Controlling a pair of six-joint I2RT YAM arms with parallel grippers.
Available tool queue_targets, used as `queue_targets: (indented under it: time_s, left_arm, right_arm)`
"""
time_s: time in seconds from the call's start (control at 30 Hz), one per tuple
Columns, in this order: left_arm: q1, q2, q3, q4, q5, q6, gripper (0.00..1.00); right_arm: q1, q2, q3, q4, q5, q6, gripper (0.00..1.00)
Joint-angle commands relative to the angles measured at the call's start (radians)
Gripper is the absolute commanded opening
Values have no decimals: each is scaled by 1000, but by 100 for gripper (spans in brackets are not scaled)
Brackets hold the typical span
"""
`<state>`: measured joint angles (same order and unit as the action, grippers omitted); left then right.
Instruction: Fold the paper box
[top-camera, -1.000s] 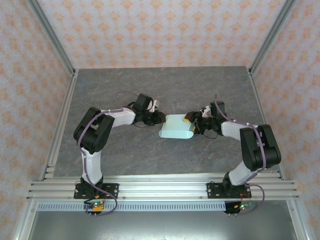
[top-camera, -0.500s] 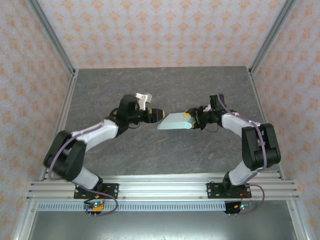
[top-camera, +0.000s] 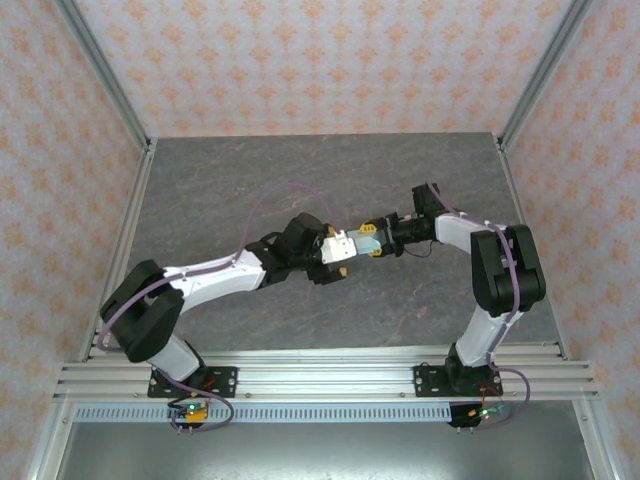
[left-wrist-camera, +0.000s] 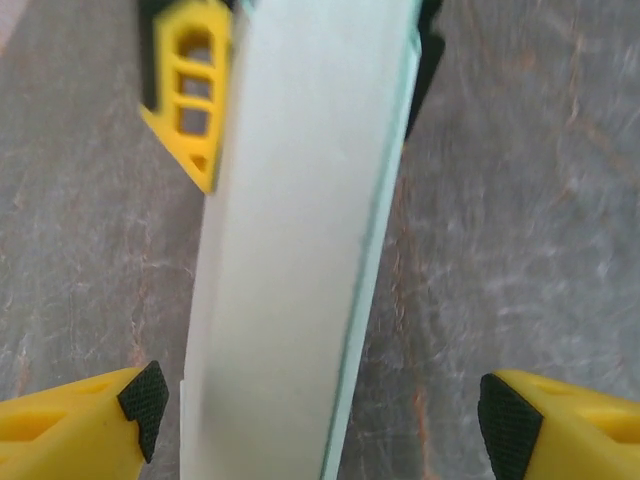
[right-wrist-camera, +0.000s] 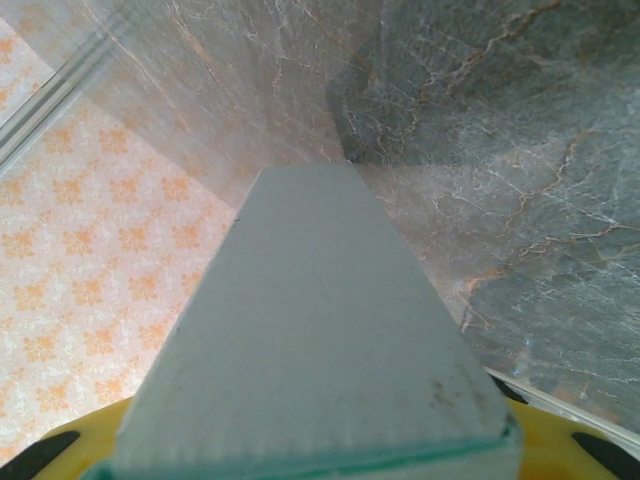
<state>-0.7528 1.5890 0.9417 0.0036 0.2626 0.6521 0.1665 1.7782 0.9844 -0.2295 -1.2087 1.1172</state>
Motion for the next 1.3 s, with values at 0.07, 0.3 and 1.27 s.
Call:
queue_targets:
  time_s: [0.07,0.3,1.27]
  left_arm:
    - [-19,113,46,39,-193,179,72]
    - [-10,127,114,-27,-210,218,41]
    - [150,351,656,-1019,124,142,45]
  right_arm:
    - [-1,45,-19,-63,61,125,37]
    - [-4,46,-8,-62,58,86,68]
    - [224,-555,-311,212,617,-1423,49]
